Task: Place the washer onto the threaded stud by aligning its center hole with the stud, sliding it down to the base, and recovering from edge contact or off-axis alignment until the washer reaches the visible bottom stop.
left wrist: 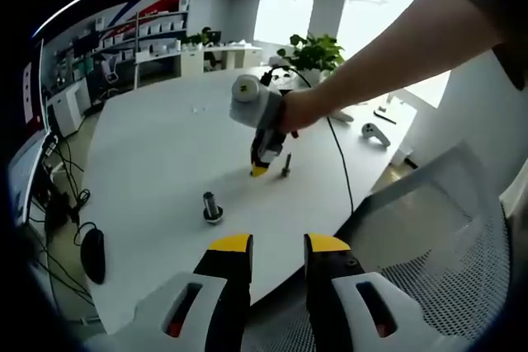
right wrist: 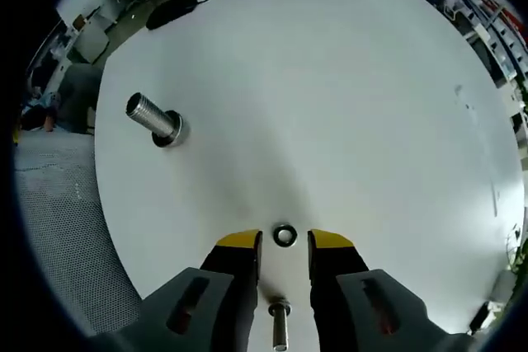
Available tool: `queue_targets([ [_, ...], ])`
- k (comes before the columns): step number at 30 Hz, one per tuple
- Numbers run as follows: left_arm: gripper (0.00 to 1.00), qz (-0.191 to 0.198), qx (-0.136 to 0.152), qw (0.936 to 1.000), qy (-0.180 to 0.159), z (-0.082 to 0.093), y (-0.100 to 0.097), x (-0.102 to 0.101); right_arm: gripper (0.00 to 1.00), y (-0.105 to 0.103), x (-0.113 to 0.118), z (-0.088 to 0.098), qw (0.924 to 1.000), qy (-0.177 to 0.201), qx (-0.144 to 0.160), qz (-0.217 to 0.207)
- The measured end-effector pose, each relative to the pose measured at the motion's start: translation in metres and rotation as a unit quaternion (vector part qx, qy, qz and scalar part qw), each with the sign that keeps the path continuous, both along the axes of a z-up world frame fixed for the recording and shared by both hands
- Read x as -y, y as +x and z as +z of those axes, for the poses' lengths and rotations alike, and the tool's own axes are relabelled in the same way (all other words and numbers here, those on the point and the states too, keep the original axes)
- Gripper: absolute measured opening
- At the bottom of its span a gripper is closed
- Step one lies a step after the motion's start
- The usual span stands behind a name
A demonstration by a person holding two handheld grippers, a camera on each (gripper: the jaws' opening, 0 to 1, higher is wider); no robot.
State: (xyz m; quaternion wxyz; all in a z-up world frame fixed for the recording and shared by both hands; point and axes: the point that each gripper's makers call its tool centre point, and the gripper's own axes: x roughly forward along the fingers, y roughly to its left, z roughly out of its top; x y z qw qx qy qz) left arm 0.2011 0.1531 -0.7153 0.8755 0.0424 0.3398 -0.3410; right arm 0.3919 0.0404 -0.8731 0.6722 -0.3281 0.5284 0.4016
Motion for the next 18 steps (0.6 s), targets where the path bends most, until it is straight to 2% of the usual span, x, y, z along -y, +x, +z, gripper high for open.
queue_targets([
  [5,0.23,0.001,0.000,1.0000,-0.005,0.0011,0.0002,0.0001,0.23,-0.0041,0.0050,-0.0063,0.9996,-0.020,-0.006,0.017],
  [8,0.23,-0.001,-0.002,1.0000,-0.005,0.0004,-0.0005,0.0008,0.22,-0.0007,0.0049,-0.0048,0.9999,-0.012,-0.010,0.007],
  [10,0.23,-0.002,-0.002,1.0000,-0.006,0.0006,-0.0006,0.0013,0.20,-0.0005,0.0043,-0.0047,0.9995,-0.014,-0.006,0.026],
  [18,0.23,-0.003,-0.004,1.0000,-0.008,0.0003,-0.0007,0.0022,0.16,-0.0028,0.0015,-0.0052,0.9984,-0.019,-0.001,0.053],
])
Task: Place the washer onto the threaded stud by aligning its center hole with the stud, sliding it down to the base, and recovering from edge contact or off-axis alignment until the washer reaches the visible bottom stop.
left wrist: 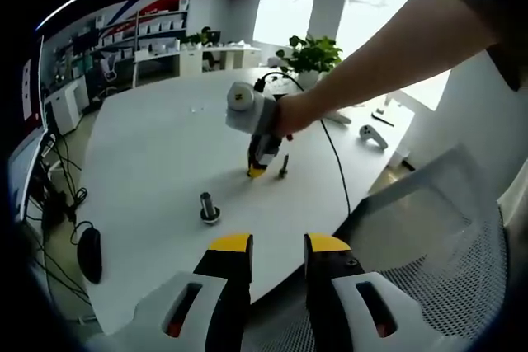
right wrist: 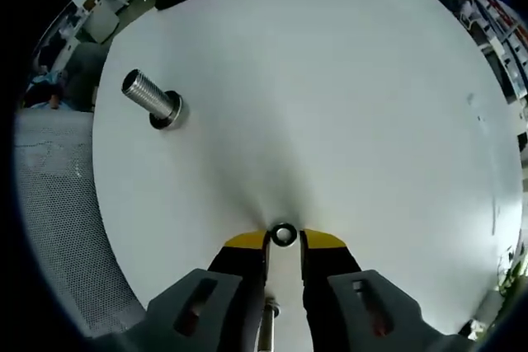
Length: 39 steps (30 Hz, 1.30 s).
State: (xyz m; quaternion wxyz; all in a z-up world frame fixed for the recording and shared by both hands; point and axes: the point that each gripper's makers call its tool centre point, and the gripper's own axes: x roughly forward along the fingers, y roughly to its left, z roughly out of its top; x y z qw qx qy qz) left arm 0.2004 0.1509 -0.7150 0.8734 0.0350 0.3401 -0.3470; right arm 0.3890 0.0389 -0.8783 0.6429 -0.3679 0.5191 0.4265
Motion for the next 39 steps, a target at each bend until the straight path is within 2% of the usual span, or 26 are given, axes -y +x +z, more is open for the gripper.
queue_targets([
  [5,0.23,-0.001,-0.001,1.0000,0.001,0.000,0.000,0.000,0.15,0.005,0.000,-0.001,0.9998,-0.012,-0.009,-0.010],
  [9,0.23,-0.001,-0.001,1.0000,0.001,-0.001,0.000,0.000,0.14,0.003,-0.001,-0.002,0.9994,-0.031,-0.015,0.005],
  [15,0.23,0.000,-0.001,1.0000,0.002,-0.001,0.000,-0.001,0.14,0.000,-0.002,-0.001,0.9987,-0.047,0.004,0.020],
  [23,0.23,0.004,0.000,1.0000,0.003,-0.001,0.000,-0.002,0.13,0.002,0.002,0.000,0.9998,-0.019,0.012,-0.003],
  [28,0.23,0.004,0.000,1.0000,0.005,-0.001,0.000,-0.002,0.13,0.000,0.004,0.000,0.9997,-0.019,0.013,0.000],
  [33,0.23,0.007,0.000,0.9999,0.007,-0.001,0.001,-0.004,0.13,0.003,0.002,0.014,0.9997,0.004,0.022,-0.013],
  [36,0.23,0.007,0.001,0.9999,0.009,-0.001,0.001,-0.003,0.13,0.004,0.003,0.021,0.9995,0.003,0.029,-0.009],
  [39,0.23,0.006,0.002,0.9999,0.011,-0.001,0.001,-0.003,0.13,0.007,0.003,0.025,0.9991,0.015,0.030,-0.026],
])
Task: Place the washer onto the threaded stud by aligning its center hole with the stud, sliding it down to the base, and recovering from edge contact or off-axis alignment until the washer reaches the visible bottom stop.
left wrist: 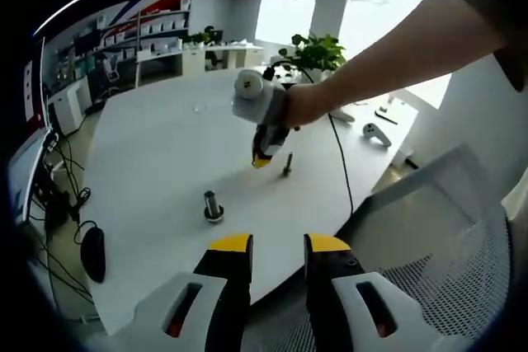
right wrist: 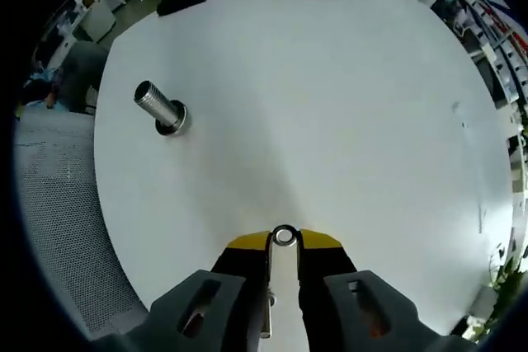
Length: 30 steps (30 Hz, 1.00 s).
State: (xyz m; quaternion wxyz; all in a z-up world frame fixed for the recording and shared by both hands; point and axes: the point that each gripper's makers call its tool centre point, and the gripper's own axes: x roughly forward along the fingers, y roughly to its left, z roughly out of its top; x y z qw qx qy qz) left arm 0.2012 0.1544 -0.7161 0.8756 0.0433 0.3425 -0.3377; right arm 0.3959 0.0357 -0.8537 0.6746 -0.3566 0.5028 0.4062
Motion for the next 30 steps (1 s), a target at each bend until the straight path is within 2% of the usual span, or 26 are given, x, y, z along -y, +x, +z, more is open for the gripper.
queue_targets([
  [8,0.23,0.001,0.000,1.0000,0.003,0.000,0.000,-0.001,0.13,-0.003,0.009,0.018,0.9998,0.011,0.014,0.004],
  [13,0.23,-0.002,0.000,1.0000,0.003,0.000,-0.001,0.001,0.13,-0.005,0.020,0.037,0.9994,0.022,0.027,-0.002],
  [17,0.23,-0.007,0.000,1.0000,0.004,-0.001,-0.002,0.002,0.13,-0.006,0.034,0.045,0.9991,0.023,0.033,-0.007],
  [24,0.23,-0.011,0.001,0.9999,0.005,0.000,-0.003,0.003,0.13,-0.013,0.052,0.050,0.9987,0.029,0.030,-0.027],
  [30,0.23,-0.013,0.001,0.9999,0.006,0.000,-0.003,0.003,0.13,-0.027,0.056,0.049,0.9994,0.023,0.023,-0.008],
])
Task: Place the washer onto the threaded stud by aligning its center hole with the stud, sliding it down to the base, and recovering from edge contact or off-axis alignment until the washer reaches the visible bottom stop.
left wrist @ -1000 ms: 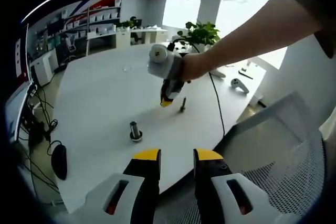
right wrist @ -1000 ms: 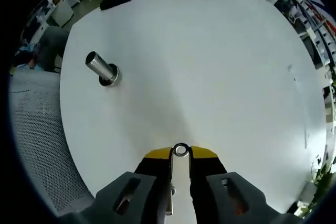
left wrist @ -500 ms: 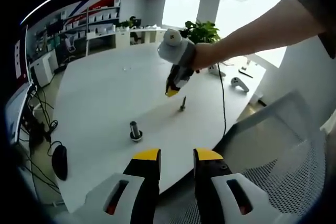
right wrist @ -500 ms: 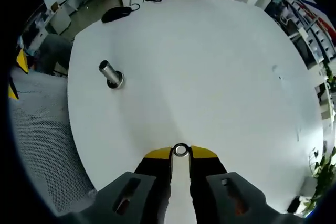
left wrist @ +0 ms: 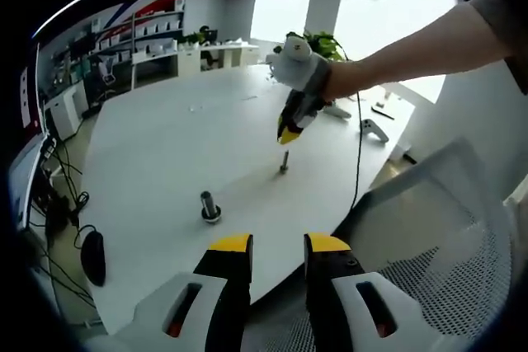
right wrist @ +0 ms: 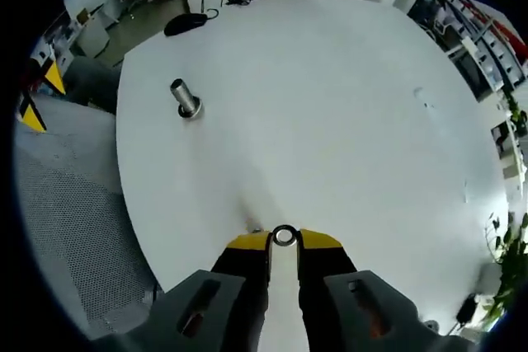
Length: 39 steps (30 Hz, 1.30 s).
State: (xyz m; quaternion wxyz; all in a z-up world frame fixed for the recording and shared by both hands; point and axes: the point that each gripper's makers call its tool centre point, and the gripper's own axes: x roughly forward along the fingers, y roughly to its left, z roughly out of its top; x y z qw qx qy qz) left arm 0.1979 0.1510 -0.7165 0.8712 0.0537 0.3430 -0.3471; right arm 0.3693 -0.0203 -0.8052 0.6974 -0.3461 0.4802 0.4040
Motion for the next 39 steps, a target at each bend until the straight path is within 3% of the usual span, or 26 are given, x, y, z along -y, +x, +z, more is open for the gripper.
queue_targets([
  [12,0.23,0.005,-0.002,1.0000,-0.001,-0.001,0.001,-0.001,0.13,-0.017,0.001,-0.004,0.9979,-0.024,-0.007,0.060],
  [39,0.23,0.002,0.000,1.0000,0.008,-0.002,0.001,-0.001,0.13,-0.020,0.001,-0.016,0.9960,-0.039,-0.017,0.079],
])
